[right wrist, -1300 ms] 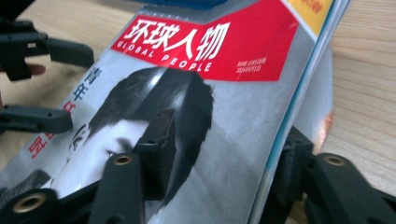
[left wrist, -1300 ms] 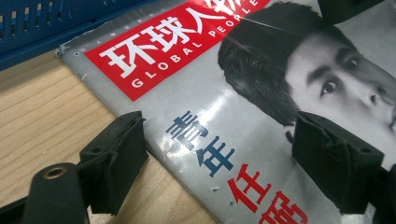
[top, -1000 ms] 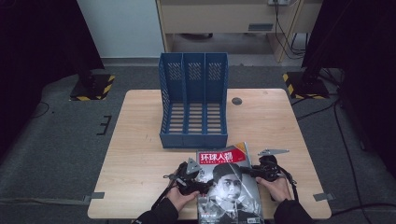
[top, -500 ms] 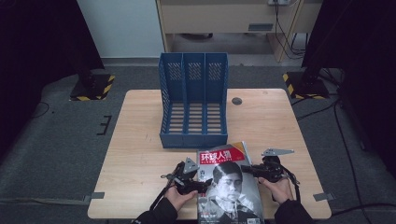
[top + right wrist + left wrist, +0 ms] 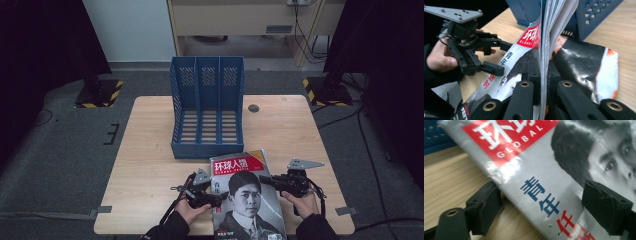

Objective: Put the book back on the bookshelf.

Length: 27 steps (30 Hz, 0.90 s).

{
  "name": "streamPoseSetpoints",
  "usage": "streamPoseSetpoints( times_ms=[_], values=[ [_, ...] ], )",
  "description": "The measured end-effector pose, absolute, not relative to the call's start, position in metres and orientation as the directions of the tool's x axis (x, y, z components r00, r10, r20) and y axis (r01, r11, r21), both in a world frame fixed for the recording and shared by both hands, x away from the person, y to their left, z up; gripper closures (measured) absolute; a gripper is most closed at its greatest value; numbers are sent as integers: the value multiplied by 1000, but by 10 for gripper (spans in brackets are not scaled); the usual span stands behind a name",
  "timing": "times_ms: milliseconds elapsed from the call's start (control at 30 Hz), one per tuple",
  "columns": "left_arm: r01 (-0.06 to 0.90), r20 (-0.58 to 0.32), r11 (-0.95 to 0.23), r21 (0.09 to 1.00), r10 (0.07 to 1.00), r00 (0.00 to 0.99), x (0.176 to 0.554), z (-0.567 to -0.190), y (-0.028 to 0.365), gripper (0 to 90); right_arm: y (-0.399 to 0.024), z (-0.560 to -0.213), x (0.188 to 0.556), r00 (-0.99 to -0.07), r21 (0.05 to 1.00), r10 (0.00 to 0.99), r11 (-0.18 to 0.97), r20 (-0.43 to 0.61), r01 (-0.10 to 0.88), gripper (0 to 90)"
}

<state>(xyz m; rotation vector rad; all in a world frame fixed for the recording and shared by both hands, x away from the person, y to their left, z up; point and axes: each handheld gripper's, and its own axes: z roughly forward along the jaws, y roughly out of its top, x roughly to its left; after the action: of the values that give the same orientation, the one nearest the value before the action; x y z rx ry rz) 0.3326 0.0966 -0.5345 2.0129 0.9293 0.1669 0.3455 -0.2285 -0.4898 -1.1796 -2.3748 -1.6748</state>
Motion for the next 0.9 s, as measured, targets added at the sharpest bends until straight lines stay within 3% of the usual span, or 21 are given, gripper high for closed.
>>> streamPoseSetpoints(
  times_ms=[167,500,733,800,900],
  values=[
    [568,-231,-335,752,673,703,334,-535,95,143,-227,-494,348,-703,798,587,153,402,583,868],
    [548,-247,-356,757,621,744,330,-535,90,323,-222,-514,355,-623,708,698,236,353,666,864],
    [535,-222,-374,758,623,750,328,-535,87,401,-214,-515,355,-636,714,687,243,351,656,848],
    [538,-221,-369,758,631,744,328,-535,87,440,-214,-515,355,-633,716,695,244,341,654,814],
    [537,-217,-370,758,633,743,327,-535,88,466,-215,-515,356,-629,723,713,254,309,642,683]
  ],
)
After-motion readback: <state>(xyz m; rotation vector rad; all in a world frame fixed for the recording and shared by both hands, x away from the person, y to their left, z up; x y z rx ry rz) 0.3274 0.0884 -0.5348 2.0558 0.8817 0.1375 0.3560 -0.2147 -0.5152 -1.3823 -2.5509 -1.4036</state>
